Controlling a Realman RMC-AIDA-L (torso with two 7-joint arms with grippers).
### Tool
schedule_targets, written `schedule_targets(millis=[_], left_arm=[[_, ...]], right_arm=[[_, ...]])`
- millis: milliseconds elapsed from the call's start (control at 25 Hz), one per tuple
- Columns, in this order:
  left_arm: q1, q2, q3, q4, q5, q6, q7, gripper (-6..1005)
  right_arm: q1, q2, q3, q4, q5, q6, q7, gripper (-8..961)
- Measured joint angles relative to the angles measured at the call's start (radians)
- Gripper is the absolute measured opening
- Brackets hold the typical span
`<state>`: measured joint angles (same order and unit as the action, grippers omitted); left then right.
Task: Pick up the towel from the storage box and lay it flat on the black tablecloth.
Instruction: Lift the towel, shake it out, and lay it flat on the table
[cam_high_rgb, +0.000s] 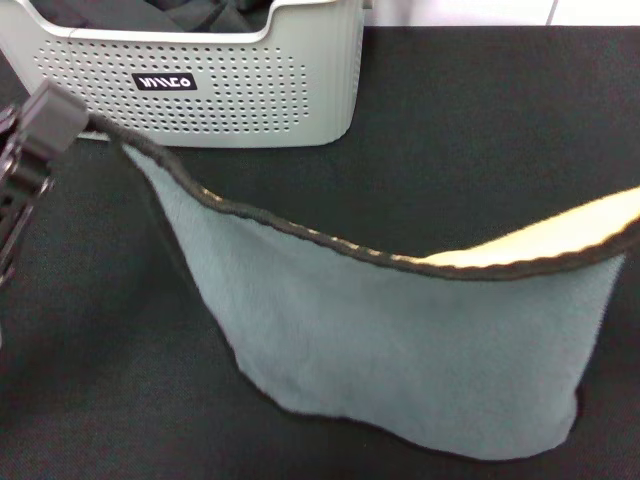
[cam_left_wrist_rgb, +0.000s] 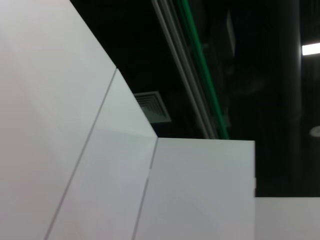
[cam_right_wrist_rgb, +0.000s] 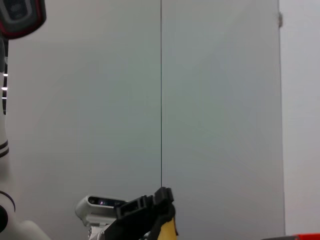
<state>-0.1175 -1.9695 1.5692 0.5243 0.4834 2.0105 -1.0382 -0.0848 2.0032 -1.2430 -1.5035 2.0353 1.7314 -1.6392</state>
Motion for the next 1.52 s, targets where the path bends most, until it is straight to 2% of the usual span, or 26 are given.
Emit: schedule_targets(millis=[80,200,400,640,1000,1120,1200,1280,1400,1520], left_arm=[[0.018,0.002,0.002,0.011,0.006,0.019,-0.016,56],[0.059,-0.002,0.002,0.027,0.009,0.024,-0.034,57],[0.132,-0.018,0.001,0.073,0.038,0.025,-0.035,58],[0.186,-0.019,0.007,0.107,0.069,0.027,-0.063,59],[0.352,-0.017,0.01,0.27,0.086,0.03,-0.06,61],[0.374,-0.021,0.01,0.296,0.087,0.03,-0.057,61],[0.363,-0.024,0.01,0.288,0.088,0.03,-0.057,61],[0.326,-0.029,0.004,0.241,0.092,0.029,-0.057,62],[0.211,-0.042,-0.029,0.068,0.093,0.025,-0.054,62],[0.01,-0.057,-0.098,-0.246,0.11,0.023,0.02,63]], right_arm=[[-0.036,0.011,0.022,-0.022,0.001,0.028,0.002,18],[-0.079,0.017,0.026,-0.039,-0.008,0.041,0.002,19],[-0.093,0.013,-0.001,-0.043,-0.049,0.048,0.005,21],[-0.11,0.011,-0.056,-0.074,-0.075,0.058,0.014,22],[-0.166,0.006,-0.099,-0.144,-0.068,0.072,0.032,25],[-0.172,-0.001,-0.102,-0.146,-0.056,0.073,0.043,26],[-0.163,-0.008,-0.104,-0.131,-0.05,0.073,0.06,26],[-0.146,-0.014,-0.101,-0.085,-0.046,0.072,0.07,27],[-0.082,-0.015,-0.087,0.062,-0.063,0.067,0.049,28],[0.013,-0.014,-0.068,0.261,-0.081,0.063,-0.027,29]])
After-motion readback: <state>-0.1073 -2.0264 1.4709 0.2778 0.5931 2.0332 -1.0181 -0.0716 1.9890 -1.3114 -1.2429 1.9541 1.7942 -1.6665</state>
